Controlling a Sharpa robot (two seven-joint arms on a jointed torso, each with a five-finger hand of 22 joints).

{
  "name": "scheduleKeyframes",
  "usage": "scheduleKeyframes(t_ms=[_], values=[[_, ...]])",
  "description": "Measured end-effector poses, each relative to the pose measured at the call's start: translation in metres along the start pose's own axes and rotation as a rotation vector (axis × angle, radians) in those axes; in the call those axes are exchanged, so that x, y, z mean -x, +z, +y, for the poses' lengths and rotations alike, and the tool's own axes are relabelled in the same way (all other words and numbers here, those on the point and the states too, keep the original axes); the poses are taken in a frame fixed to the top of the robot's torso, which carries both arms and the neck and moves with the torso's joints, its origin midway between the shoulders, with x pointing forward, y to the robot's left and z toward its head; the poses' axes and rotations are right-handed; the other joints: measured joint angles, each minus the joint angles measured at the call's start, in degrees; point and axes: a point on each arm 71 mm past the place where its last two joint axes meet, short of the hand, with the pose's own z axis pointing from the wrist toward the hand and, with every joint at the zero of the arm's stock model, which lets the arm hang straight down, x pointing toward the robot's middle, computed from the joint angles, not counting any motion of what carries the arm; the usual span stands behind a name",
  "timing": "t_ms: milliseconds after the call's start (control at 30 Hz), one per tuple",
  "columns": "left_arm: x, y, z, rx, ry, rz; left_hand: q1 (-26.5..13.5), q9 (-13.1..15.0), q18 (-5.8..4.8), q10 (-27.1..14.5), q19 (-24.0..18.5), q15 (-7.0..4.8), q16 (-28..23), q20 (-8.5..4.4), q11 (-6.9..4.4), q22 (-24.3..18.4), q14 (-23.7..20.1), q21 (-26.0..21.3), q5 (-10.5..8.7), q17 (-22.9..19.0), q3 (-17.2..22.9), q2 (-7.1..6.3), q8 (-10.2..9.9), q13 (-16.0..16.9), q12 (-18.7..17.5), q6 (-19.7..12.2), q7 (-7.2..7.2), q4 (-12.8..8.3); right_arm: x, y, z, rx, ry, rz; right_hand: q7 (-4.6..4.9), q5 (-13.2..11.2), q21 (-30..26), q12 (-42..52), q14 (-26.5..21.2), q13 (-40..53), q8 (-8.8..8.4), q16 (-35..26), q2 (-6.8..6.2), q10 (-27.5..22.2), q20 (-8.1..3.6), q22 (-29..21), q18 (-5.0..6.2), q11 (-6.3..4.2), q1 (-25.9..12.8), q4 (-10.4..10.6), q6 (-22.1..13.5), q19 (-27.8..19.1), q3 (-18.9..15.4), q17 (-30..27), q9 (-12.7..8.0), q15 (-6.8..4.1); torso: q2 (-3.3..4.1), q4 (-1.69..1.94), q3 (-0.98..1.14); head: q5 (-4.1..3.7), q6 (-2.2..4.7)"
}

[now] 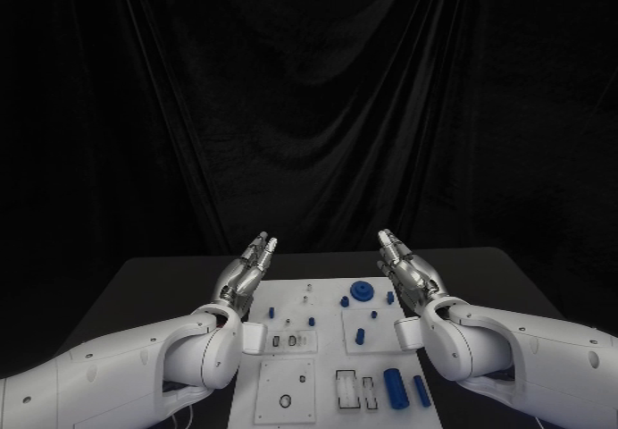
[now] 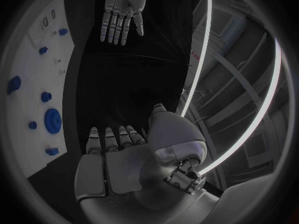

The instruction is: Assemble the parts on the task board

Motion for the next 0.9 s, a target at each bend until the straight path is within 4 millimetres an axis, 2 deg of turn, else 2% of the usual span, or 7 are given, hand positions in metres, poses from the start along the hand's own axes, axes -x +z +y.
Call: scheduleKeyframes(t_ms=[133, 367, 533, 667, 733, 800, 900], values=[[-0.005, 0.001, -0.002, -0.012, -0.066, 0.091, 2.8, 0.1, 1.37, 0.1, 0.0, 2.33, 0.0, 2.86, 1.94, 0.0, 0.0, 0.0, 0.57, 0.0, -0.2, 0.69, 0.2, 0.0, 0.0, 0.7, 0.33, 0.7, 0.000, 0.000, -0.001, -0.027, 0.043, 0.093, 0.20, 0.4, 0.0, 0.0, -0.1, 0.0, 0.00, 0.0, 0.34, 0.0, 0.19, 0.0, 0.40, 0.00, 1.2, 0.3, 0.2, 0.0, -0.3, 0.0, 0.0, 0.28, 0.13, 0.01, 0.00, -0.01, 0.01], [-0.013, 0.004, -0.009, -0.042, -0.202, 0.239, 2.8, 0.2, 1.36, 0.1, 0.1, 2.45, 0.0, 2.94, 2.52, 0.0, 0.1, 0.0, 0.57, 0.0, -0.2, 0.69, 0.4, 0.0, 0.0, 1.3, 0.93, 0.7, -0.002, 0.000, 0.002, -0.070, 0.132, 0.252, 0.83, 0.4, 0.0, 0.0, -0.1, 0.0, 0.00, 0.0, 0.10, -0.1, 0.99, 0.0, 0.40, 0.77, 1.9, 0.3, 0.8, 0.0, -0.3, 0.0, 0.1, 0.75, 0.19, 0.02, -0.01, -0.01, 0.01], [-0.016, 0.003, -0.011, -0.047, -0.274, 0.305, 3.0, 0.2, 1.36, 0.1, 0.1, 2.83, 0.0, 2.93, 2.52, 0.0, 0.0, 0.0, 0.56, 0.0, -0.2, 0.91, 0.4, 0.0, 0.0, 1.6, 1.23, 0.7, -0.004, -0.002, 0.002, -0.090, 0.180, 0.326, 1.76, 0.4, 0.0, 0.0, -0.1, 0.0, 0.00, 0.0, 0.05, -0.2, 1.62, 0.0, 0.39, 2.13, 2.4, 0.3, 1.3, 0.0, -0.3, 0.0, 0.2, 1.73, 0.19, 0.02, -0.01, -0.01, 0.01], [-0.018, 0.003, -0.013, -0.053, -0.325, 0.345, 3.2, 0.2, 1.35, 0.1, 0.1, 3.33, 0.0, 2.93, 2.52, 0.0, 0.0, 0.0, 0.56, 0.0, -0.1, 0.73, 0.4, 0.0, 0.0, 1.7, 1.29, 0.8, -0.006, -0.002, 0.004, -0.101, 0.216, 0.374, 4.07, 1.5, 0.0, 0.0, 0.0, 0.0, 0.94, 0.0, -0.27, -0.1, 2.63, 0.0, 0.39, 4.26, 3.8, 0.1, 3.6, 0.0, -0.4, 0.0, 0.8, 3.21, 0.19, 0.02, -0.01, -0.01, 0.01], [-0.010, 0.003, -0.015, -0.067, -0.309, 0.365, 3.2, 0.2, 1.35, 0.1, 0.0, 3.74, 0.0, 3.47, 2.76, 0.0, 0.0, 0.0, 0.56, 0.0, -0.1, 0.68, 0.4, 0.0, 0.0, 1.9, 1.53, 0.9, 0.003, -0.005, 0.005, -0.099, 0.224, 0.370, 4.29, 1.9, 0.0, 0.0, 0.0, 0.0, 1.00, 0.0, -0.26, -0.1, 2.83, 0.0, 0.39, 4.28, 3.8, 0.1, 3.9, -0.2, -0.4, 0.0, 0.8, 3.25, 0.39, -0.01, -0.01, 0.68, -1.07], [0.007, 0.004, -0.016, -0.085, -0.269, 0.369, 3.5, 0.3, 1.34, 0.3, 0.0, 4.80, 0.0, 4.40, 3.32, 0.0, 0.0, 0.0, 0.56, 0.0, -0.1, 0.97, 0.4, 0.0, 0.0, 2.2, 1.84, 0.9, 0.022, -0.007, 0.007, -0.095, 0.222, 0.337, 4.05, 2.4, 0.0, 0.0, 0.0, 0.0, 1.00, 0.0, -0.27, -0.1, 3.04, 0.0, 0.38, 4.28, 4.3, 0.1, 4.1, 0.0, -0.4, 0.0, 0.8, 3.25, 0.70, -0.09, 0.01, 1.77, -3.42], [0.008, 0.007, -0.016, -0.098, -0.239, 0.404, 3.8, 0.3, 1.34, 0.4, 0.0, 5.53, 0.0, 5.29, 3.88, 0.0, 0.0, 0.0, 1.33, 0.0, 0.4, 0.67, 0.4, 0.0, 0.0, 2.5, 2.14, 0.9, 0.029, -0.007, 0.007, -0.093, 0.227, 0.327, 4.21, 3.1, 0.0, 0.0, -0.2, 0.0, 1.23, 0.0, -0.12, -0.1, 3.04, 0.0, 0.38, 4.28, 5.0, 0.1, 4.4, 0.0, -0.4, 0.0, 0.9, 3.46, 1.04, 0.00, 0.07, 2.91, -5.68]])
